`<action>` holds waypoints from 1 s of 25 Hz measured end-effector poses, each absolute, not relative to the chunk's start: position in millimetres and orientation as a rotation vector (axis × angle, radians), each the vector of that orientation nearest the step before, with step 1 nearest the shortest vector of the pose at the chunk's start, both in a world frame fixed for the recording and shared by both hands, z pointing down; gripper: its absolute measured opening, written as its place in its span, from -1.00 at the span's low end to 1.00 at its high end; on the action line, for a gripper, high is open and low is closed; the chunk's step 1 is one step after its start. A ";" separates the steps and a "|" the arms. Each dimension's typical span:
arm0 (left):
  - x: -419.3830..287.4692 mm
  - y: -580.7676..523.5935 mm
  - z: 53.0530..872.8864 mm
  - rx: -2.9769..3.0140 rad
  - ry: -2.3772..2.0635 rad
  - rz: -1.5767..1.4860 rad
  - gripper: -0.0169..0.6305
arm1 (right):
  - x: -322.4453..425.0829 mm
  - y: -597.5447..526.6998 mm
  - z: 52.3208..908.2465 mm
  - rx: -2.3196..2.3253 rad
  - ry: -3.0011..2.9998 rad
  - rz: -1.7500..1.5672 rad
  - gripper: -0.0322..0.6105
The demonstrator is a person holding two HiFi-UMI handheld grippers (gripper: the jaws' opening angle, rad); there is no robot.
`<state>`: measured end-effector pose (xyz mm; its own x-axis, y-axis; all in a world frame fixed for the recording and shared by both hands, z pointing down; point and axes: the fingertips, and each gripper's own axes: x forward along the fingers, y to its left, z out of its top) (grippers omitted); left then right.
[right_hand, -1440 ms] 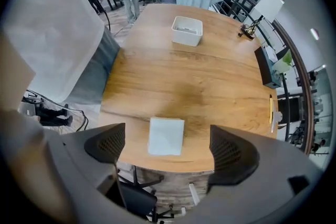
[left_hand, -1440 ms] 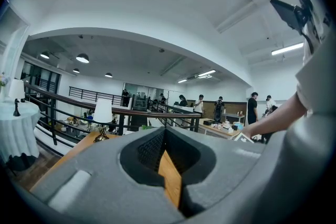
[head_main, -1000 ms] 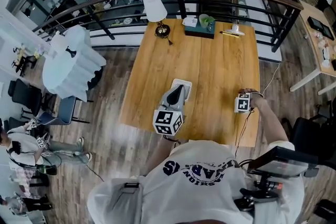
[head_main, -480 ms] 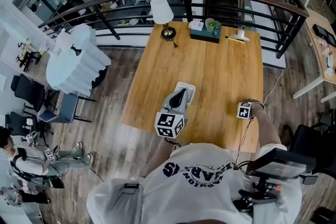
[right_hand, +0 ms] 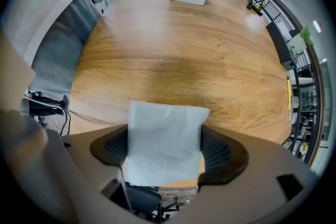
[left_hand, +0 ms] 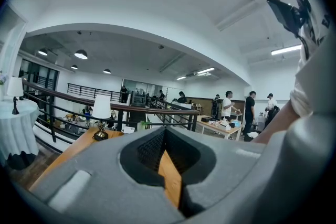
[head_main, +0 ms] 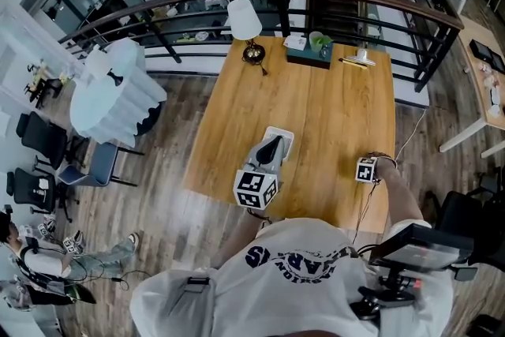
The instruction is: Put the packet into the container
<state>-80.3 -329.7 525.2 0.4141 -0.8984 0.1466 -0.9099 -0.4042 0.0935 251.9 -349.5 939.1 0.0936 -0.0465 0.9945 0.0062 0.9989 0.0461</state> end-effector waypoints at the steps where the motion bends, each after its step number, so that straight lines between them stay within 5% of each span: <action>1: -79.9 -329.3 525.5 2.506 -1.612 0.112 -0.94 | 251.5 -349.3 938.9 0.034 -1.470 -0.034 0.36; 14: -84.9 -324.8 528.4 2.501 -1.604 0.110 -0.94 | 240.5 -348.7 889.1 0.017 -1.449 -0.018 0.36; 25: -88.0 -333.5 524.2 2.517 -1.601 0.082 -0.94 | 211.2 -354.8 742.2 0.055 -1.500 -0.042 0.36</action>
